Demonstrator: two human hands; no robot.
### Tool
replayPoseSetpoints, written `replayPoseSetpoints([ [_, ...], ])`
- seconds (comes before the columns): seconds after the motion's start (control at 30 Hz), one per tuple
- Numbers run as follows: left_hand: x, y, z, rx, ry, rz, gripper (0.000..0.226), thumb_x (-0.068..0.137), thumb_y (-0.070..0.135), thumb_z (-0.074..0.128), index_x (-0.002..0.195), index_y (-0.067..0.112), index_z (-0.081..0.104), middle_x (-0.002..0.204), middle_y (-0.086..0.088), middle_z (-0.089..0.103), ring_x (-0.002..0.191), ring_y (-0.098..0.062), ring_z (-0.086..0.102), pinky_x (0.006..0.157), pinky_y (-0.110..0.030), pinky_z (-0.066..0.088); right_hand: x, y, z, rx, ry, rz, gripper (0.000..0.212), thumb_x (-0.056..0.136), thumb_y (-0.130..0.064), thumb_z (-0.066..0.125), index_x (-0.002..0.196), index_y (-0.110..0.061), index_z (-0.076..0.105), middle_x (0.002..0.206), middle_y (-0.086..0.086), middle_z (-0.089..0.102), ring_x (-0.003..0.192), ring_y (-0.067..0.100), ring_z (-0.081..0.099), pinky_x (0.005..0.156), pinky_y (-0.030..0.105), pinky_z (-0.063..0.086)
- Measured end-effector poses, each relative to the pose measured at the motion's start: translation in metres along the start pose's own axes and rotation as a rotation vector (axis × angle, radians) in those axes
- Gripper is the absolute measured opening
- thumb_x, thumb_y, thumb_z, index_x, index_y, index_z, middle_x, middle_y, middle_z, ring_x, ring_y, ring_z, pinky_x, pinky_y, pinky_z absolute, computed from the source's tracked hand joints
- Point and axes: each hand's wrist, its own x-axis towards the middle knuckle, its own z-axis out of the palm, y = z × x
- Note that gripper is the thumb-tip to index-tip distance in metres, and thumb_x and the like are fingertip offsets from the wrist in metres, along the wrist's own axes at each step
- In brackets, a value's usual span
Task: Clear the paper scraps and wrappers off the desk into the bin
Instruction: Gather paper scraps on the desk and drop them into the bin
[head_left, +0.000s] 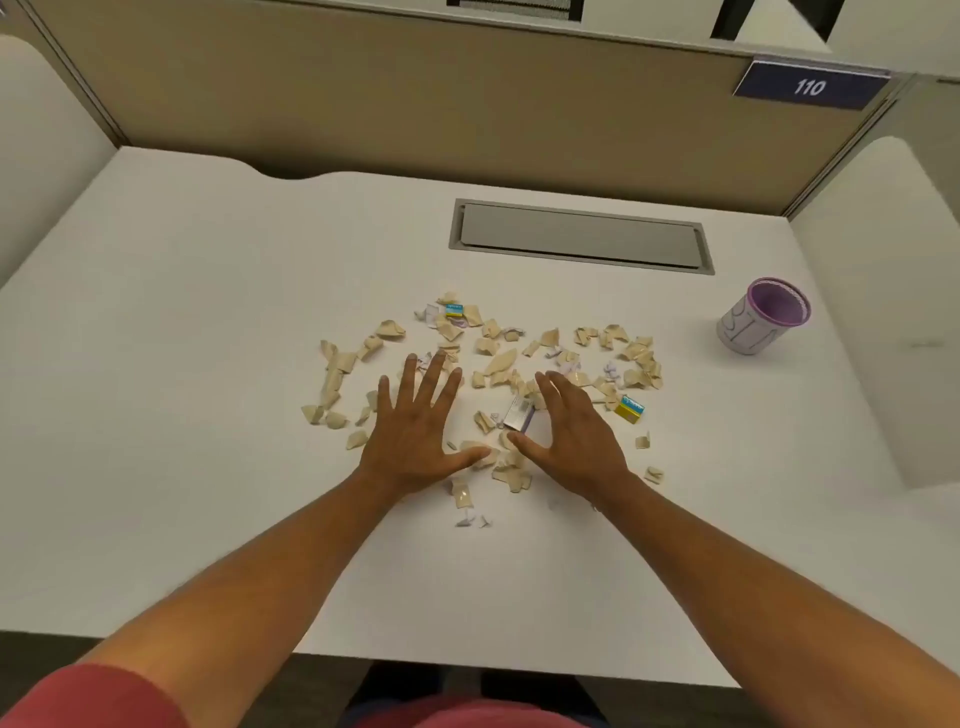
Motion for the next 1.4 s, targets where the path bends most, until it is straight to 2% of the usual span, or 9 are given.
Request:
replayPoseSetpoints([
  [0.2,0.002,0.002,0.001,-0.019,-0.189,0.002,0.103,0.086,0.088,0.034,0.165,0.025,0.013,0.175,-0.006,0.005,0.16,-0.033,0.011,0.125,-0.058,0.022,0.012,-0.009,0.005,-0.012,-0.135,0.047,0.096,0.077,-0.071,0.066,0.153,-0.019,0.037,0.157,0.002,0.04,0.144,0.025,0.034,0.115,0.039,0.035],
  [0.33,0.004,0.006,0.001,-0.005,-0.195,0.047,0.085,0.093,0.077,0.041,0.159,0.024,0.036,0.17,-0.007,0.027,0.156,-0.03,0.023,0.126,-0.053,0.021,0.015,-0.01,0.01,-0.001,-0.136,0.029,0.073,0.082,-0.059,0.07,0.14,-0.019,0.051,0.141,0.001,0.054,0.13,0.025,0.045,0.106,0.036,0.041],
  [0.53,-0.002,0.005,0.0,-0.145,-0.01,0.117,0.058,0.096,0.055,0.061,0.137,0.015,0.062,0.151,-0.012,0.053,0.146,-0.034,0.042,0.112,-0.052,0.043,0.008,-0.006,0.008,0.121,-0.116,0.078,0.087,0.083,-0.048,0.077,0.154,-0.026,0.033,0.154,0.002,0.043,0.141,0.025,0.039,0.109,0.038,0.04],
  [0.7,-0.023,-0.001,0.002,0.014,-0.059,-0.094,0.101,0.074,0.1,0.034,0.158,0.043,0.028,0.174,-0.005,0.013,0.157,-0.051,0.001,0.118,-0.074,-0.002,-0.015,-0.006,0.003,-0.123,-0.178,0.273,0.123,0.06,-0.094,0.055,0.158,-0.028,0.02,0.166,0.004,0.021,0.153,0.034,0.017,0.119,0.049,0.026],
  [0.8,-0.036,-0.001,0.012,-0.033,-0.157,-0.159,0.108,0.067,0.106,0.025,0.159,0.054,0.004,0.175,0.002,-0.009,0.155,-0.053,-0.012,0.114,-0.08,-0.003,-0.025,-0.014,0.01,-0.102,-0.283,0.299,0.131,0.055,-0.1,0.049,0.16,-0.036,0.005,0.17,0.001,0.001,0.155,0.038,0.004,0.121,0.055,0.019],
  [0.9,-0.041,0.006,0.015,-0.023,-0.189,-0.154,0.095,0.079,0.098,0.023,0.16,0.052,0.004,0.176,0.0,-0.002,0.158,-0.049,-0.001,0.119,-0.076,0.006,-0.029,-0.026,0.018,-0.137,-0.24,0.228,0.112,0.067,-0.092,0.052,0.158,-0.041,0.011,0.169,0.001,0.008,0.154,0.038,0.009,0.12,0.055,0.022],
  [1.1,-0.041,0.015,0.01,-0.071,-0.067,-0.045,0.059,0.095,0.058,0.059,0.142,0.023,0.06,0.152,-0.011,0.054,0.142,-0.041,0.046,0.115,-0.056,0.04,-0.031,-0.04,0.02,-0.153,-0.152,0.112,0.051,0.095,-0.042,0.061,0.144,-0.035,0.05,0.158,-0.001,0.038,0.134,0.03,0.04,0.095,0.039,0.05],
  [1.27,-0.034,0.02,0.0,-0.167,-0.039,0.065,0.027,0.085,0.01,0.076,0.112,0.008,0.072,0.115,-0.011,0.071,0.111,-0.034,0.064,0.079,-0.042,0.058,-0.029,-0.048,0.017,-0.092,-0.115,0.064,0.031,0.096,-0.01,0.057,0.121,-0.023,0.069,0.128,0.0,0.059,0.111,0.022,0.051,0.073,0.032,0.052],
  [1.4,-0.026,0.014,-0.006,-0.182,-0.036,0.121,0.014,0.088,0.008,0.074,0.102,0.008,0.074,0.105,-0.007,0.073,0.105,-0.03,0.062,0.066,-0.035,0.053,-0.025,-0.049,0.017,-0.158,-0.147,0.039,0.019,0.096,-0.01,0.056,0.106,-0.017,0.07,0.107,0.001,0.061,0.099,0.019,0.055,0.077,0.033,0.053],
])
